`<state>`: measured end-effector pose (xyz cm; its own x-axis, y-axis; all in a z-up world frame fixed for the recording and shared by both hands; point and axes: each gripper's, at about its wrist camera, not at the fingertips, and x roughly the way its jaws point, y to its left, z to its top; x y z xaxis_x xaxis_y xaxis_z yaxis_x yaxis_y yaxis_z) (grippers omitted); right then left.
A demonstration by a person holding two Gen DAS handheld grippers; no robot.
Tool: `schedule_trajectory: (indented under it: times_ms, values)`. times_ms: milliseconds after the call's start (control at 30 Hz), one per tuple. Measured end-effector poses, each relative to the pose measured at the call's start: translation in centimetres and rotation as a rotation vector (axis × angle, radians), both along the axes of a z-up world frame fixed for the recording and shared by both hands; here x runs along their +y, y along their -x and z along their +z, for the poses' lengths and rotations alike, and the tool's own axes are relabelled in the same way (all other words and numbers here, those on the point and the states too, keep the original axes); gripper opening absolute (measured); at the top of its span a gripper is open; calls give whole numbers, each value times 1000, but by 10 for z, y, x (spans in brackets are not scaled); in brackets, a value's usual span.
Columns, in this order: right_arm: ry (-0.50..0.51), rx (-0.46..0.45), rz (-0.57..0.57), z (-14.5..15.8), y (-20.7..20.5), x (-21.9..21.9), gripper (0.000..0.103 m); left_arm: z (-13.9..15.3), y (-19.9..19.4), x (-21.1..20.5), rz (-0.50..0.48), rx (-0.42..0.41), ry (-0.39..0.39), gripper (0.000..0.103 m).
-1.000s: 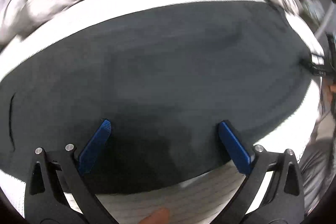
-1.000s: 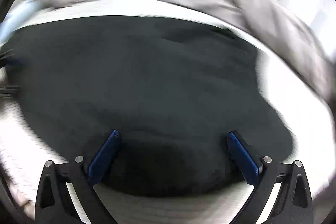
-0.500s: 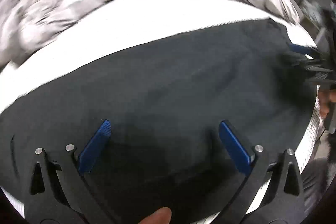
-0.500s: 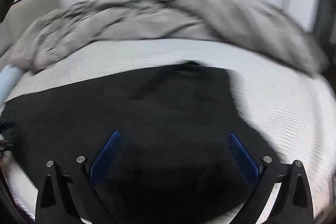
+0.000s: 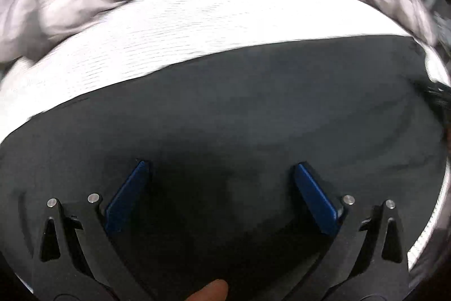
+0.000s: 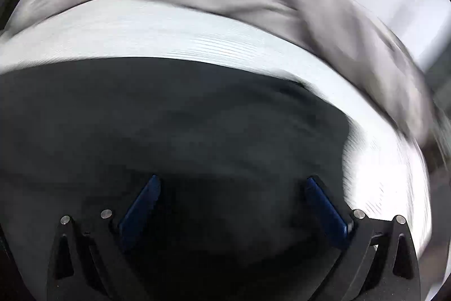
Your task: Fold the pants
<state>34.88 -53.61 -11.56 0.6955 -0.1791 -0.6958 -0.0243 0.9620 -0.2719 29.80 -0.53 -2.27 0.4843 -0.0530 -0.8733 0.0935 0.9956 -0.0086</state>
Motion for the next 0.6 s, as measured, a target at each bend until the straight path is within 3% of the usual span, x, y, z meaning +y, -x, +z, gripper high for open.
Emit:
schedule_trajectory:
  times_ms: [33,100,200,300,433,467,500,600]
  values:
    - [-71,-7,-39,-1,-1,-24,102,1,1,6,26,-3,0,102]
    - [-231,-3,-43,5,2,-53,102,11,10,15,32,-30,75,102]
    - [-326,-44,9,26,15,-57,102,33,26,2,-43,-88,163,102]
    - [-275,-104,145,44,44,-23,102,34,34,-31,-147,-91,157,102]
    - [-157,16,332,15,51,32,102,4,37,-62,-213,-3,46,102]
    - [-105,59,368,1,49,42,102,2,39,-65,-215,-3,51,102]
    - [-70,65,378,-7,50,44,101,4,39,-57,-209,-4,73,102]
    - [-132,36,327,-4,48,3,99,2,55,-23,-143,-14,46,102]
